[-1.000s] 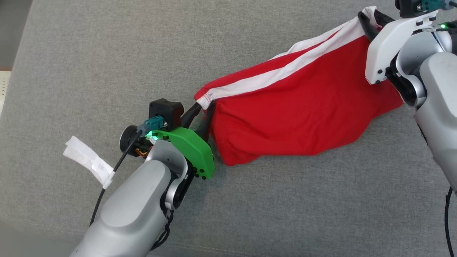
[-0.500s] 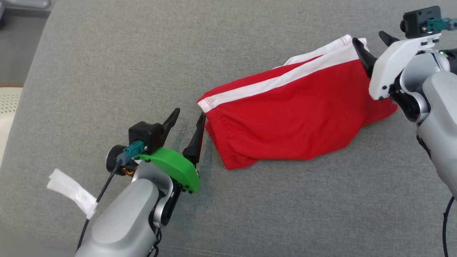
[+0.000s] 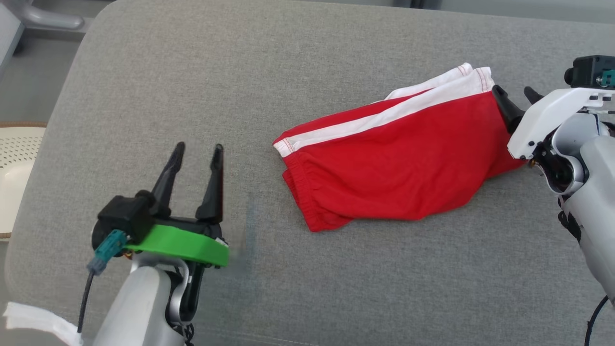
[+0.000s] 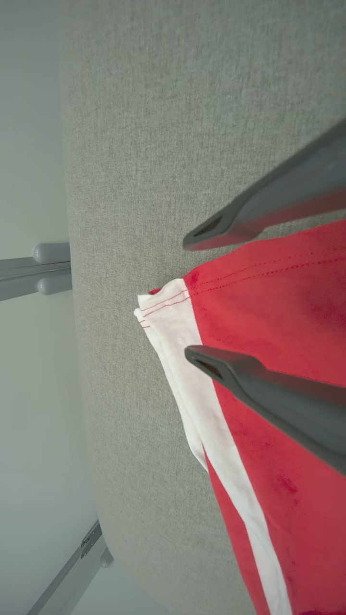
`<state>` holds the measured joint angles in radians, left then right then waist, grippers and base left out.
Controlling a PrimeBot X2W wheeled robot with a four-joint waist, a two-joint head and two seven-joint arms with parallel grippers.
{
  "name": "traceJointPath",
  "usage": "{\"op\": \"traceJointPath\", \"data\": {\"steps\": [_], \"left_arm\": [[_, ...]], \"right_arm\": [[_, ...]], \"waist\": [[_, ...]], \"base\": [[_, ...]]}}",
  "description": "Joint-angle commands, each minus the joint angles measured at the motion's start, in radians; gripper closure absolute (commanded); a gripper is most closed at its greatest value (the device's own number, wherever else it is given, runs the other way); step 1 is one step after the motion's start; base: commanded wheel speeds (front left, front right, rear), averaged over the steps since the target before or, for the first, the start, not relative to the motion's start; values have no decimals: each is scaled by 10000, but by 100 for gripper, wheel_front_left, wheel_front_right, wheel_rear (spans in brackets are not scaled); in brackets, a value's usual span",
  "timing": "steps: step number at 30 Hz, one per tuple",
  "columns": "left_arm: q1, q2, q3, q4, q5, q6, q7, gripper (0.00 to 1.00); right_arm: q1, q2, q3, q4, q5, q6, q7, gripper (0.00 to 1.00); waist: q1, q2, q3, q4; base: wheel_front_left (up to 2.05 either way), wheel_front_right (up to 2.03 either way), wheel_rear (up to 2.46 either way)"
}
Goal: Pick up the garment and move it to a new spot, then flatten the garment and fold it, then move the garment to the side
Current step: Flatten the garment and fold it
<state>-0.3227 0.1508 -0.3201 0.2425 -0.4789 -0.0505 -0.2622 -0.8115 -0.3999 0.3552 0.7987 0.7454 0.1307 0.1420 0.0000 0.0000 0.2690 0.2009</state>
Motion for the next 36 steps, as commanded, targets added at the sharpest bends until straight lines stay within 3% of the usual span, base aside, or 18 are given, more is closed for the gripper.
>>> {"op": "traceJointPath", "data": {"steps": [1,9,17,23,25,30,36], "left_arm": [[214,-163,430,-107,374,-171,-21,0],[646,-840,1933,-781,1728,-710,-23,0],[774,-986,2101,-907,1936,-800,-24,0],[822,-996,1968,-933,1715,-809,-25,0],[824,-997,1961,-940,1670,-807,-25,0],[828,-998,1982,-901,1663,-807,-25,0],[922,-996,1912,-778,1715,-806,-25,0]], "right_arm": [[-20,71,-70,119,-76,-3,-69,0],[-530,310,-457,1113,-700,-3,-38,0],[-1004,660,-943,2921,-1654,-3,686,0],[-898,1395,-848,3239,-1457,40,1721,2],[-838,1476,-736,3173,-1437,51,1991,100],[-627,1260,-647,2784,-1320,26,2095,100],[-358,444,-1041,2095,-1385,-15,1108,100]], "waist": [[0,0,95,69],[0,0,491,409],[0,0,720,742],[0,0,742,860],[0,0,737,873],[0,0,674,832],[0,0,295,473]], "base": [[0,0,0],[0,0,0],[0,0,0],[0,0,0],[0,0,0],[0,0,0],[0,0,0]]}}
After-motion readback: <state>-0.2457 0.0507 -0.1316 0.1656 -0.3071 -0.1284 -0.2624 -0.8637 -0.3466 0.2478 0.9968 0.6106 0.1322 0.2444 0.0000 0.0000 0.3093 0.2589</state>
